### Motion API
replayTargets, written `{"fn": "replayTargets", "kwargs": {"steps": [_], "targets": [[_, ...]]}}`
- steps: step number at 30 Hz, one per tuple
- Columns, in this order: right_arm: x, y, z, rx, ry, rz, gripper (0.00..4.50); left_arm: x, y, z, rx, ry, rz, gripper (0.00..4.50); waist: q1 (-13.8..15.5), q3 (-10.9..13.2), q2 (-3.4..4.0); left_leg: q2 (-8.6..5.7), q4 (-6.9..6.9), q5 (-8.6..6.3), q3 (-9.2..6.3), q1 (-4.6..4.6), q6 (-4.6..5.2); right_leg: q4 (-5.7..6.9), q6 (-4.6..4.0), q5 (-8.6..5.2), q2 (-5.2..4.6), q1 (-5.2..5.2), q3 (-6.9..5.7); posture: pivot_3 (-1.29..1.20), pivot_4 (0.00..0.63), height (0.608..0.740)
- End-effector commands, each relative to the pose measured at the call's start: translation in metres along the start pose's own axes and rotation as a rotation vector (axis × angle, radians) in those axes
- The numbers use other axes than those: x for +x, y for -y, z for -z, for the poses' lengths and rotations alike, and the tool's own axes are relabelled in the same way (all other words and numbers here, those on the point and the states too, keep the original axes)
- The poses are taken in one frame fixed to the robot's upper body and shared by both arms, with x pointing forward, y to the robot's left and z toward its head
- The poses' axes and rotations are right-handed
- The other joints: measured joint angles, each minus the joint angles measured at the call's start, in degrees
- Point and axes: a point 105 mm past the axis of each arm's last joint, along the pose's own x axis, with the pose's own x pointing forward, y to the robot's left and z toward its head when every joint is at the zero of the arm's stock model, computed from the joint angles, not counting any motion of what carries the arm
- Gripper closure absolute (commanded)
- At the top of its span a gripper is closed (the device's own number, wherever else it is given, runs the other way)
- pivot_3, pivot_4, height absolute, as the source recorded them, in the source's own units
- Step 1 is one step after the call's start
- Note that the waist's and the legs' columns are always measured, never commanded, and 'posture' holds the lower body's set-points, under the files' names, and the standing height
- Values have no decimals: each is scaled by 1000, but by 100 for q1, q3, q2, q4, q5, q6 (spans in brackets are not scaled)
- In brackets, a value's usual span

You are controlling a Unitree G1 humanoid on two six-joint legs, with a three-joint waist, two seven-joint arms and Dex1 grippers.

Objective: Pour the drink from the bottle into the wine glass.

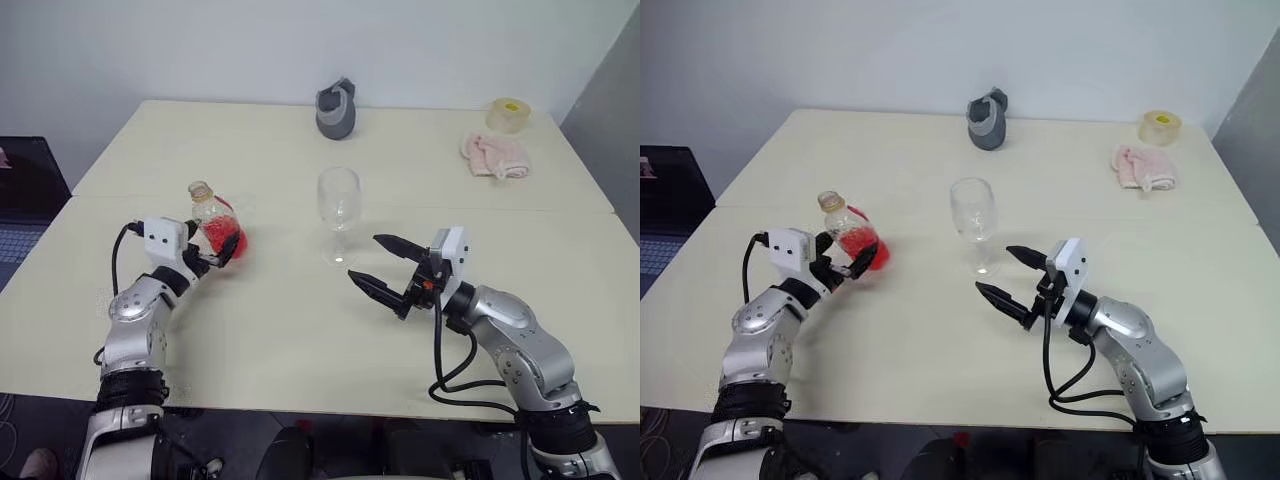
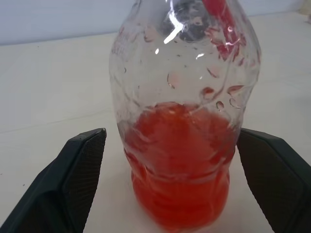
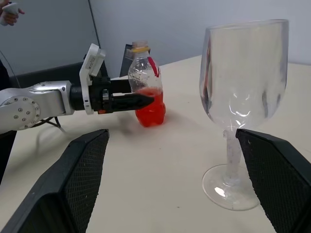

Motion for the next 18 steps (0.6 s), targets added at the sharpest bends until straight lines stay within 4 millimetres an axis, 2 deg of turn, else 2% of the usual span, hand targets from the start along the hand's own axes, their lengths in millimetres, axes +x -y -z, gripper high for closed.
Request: {"fn": "replayTargets", "kwargs": {"steps": [1, 7, 14, 18], "targets": [[3, -6, -11, -30, 34, -15, 28, 13, 3, -12, 26, 55, 18, 0, 0, 0, 0, -1, 0, 0, -1, 0, 0, 2, 0, 0, 0, 0, -2, 0, 150, 740], [3, -5, -12, -31, 35, -8, 28, 25, 7, -13, 29, 69, 49, 0, -1, -1, -1, -4, 2, 0, 1, -1, 0, 3, 0, 0, 0, -1, -1, 0, 150, 740], [2, -6, -12, -33, 34, -1, 28, 30, 8, -12, 30, 75, 66, 0, -9, -1, -1, -4, 2, 0, 0, -1, 0, 5, 0, 0, 0, -3, -2, 0, 150, 740], [2, -6, -12, -33, 34, 2, 0, 28, 3, -14, 27, 78, 66, 817, -8, -1, -1, -4, 4, 0, -1, -1, 1, 8, 0, 0, 0, -3, -2, 0, 150, 740]]}}
